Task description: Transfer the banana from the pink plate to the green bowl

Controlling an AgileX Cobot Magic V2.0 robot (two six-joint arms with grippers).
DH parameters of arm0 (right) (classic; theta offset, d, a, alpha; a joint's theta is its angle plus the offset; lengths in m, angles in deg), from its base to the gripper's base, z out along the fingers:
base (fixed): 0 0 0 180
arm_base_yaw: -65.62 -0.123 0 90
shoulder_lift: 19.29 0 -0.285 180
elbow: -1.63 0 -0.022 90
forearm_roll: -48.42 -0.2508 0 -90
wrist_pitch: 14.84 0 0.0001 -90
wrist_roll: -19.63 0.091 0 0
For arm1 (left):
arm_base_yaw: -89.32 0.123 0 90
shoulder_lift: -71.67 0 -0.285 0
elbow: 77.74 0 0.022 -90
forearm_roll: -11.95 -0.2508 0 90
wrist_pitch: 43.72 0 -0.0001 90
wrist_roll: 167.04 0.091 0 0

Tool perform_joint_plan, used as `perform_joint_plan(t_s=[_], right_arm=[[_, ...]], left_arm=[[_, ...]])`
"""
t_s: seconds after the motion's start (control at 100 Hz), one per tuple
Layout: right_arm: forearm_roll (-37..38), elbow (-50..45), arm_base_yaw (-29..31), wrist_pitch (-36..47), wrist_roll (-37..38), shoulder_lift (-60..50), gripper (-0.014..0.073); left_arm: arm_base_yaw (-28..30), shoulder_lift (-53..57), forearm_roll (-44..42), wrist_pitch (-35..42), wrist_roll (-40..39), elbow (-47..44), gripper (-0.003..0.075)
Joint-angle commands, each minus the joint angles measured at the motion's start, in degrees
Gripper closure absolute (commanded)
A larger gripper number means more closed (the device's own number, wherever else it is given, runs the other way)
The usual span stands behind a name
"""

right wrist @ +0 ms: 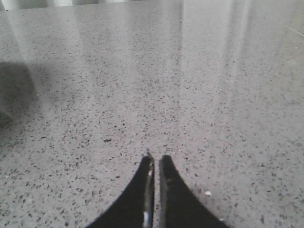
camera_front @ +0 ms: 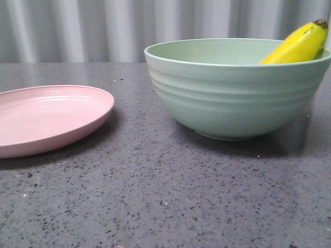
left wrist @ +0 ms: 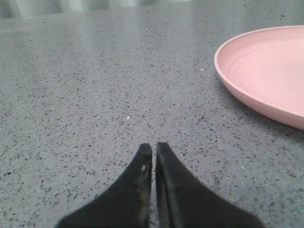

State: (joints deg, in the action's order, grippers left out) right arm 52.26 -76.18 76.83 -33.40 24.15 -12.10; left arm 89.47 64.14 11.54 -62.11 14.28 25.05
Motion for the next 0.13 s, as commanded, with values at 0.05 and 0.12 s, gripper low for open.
perform_joint_plan(t_s=[0.05, 0.12], right_arm=[[0.64, -1.18, 0.29, 1.4, -0.58, -1.36, 0.0657], [0.64, -1.18, 0.29, 1.4, -0.58, -1.36, 0.0657]], left_arm=[[0.23, 1.67, 0.42, 3.51, -0.53, -0.61, 0.0741], [0.23, 1.67, 0.42, 3.51, -0.53, -0.61, 0.0741]])
